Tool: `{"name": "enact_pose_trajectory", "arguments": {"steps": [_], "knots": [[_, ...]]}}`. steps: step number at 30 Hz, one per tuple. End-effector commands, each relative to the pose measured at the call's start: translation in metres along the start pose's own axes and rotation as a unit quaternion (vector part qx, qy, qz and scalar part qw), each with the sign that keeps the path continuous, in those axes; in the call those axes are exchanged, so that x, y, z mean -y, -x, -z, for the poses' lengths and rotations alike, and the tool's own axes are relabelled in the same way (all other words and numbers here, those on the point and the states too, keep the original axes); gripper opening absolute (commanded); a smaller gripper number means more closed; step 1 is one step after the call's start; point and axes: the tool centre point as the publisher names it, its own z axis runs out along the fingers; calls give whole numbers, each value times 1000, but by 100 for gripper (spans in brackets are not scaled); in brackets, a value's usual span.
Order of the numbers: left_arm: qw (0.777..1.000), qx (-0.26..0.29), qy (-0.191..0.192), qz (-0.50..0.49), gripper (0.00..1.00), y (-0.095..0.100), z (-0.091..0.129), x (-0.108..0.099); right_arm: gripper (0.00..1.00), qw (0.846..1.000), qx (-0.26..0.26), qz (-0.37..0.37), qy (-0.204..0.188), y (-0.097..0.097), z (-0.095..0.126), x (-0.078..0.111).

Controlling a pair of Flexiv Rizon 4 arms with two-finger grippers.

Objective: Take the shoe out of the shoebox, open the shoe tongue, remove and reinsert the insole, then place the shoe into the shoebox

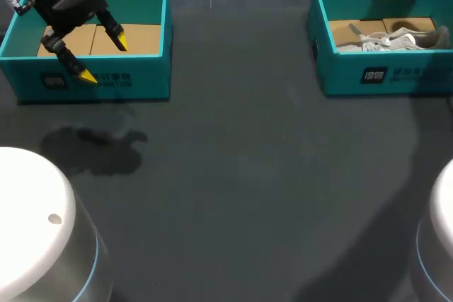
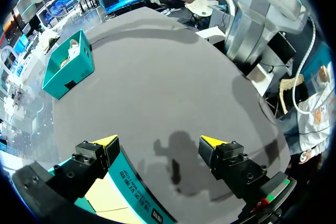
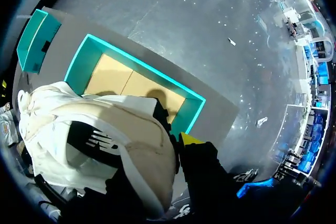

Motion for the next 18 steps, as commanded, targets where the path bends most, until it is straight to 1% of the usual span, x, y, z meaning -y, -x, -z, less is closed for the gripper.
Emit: {"name": "enact_pose_trajectory", "arguments": {"steps": [1,2,4,6,8,9,11,13,14,15,18], "knots": [[1000,-1,1,0,100,1,0,0,0,1000,15,1,5,-6,2,6],[1000,-1,1,0,100,1,0,0,0,1000,15,1,5,-6,2,6],[1000,-1,1,0,100,1,0,0,0,998,21,-46,24,-6,-3,10],[1000,-1,1,0,100,1,0,0,0,995,44,-87,19,-10,-11,15],[1000,-1,1,0,100,1,0,0,0,992,48,-112,29,-13,-15,18],[1000,-1,1,0,100,1,0,0,0,989,50,-137,30,-14,-18,21],[1000,-1,1,0,100,1,0,0,0,986,48,-156,35,-15,-21,23],[1000,-1,1,0,100,1,0,0,0,981,60,-178,41,-18,-23,24],[1000,-1,1,0,100,1,0,0,0,978,75,-191,37,-19,-24,25],[1000,-1,1,0,100,1,0,0,0,976,81,-196,47,-20,-23,26],[1000,-1,1,0,100,1,0,0,0,976,81,-196,47,-20,-23,26]]}}
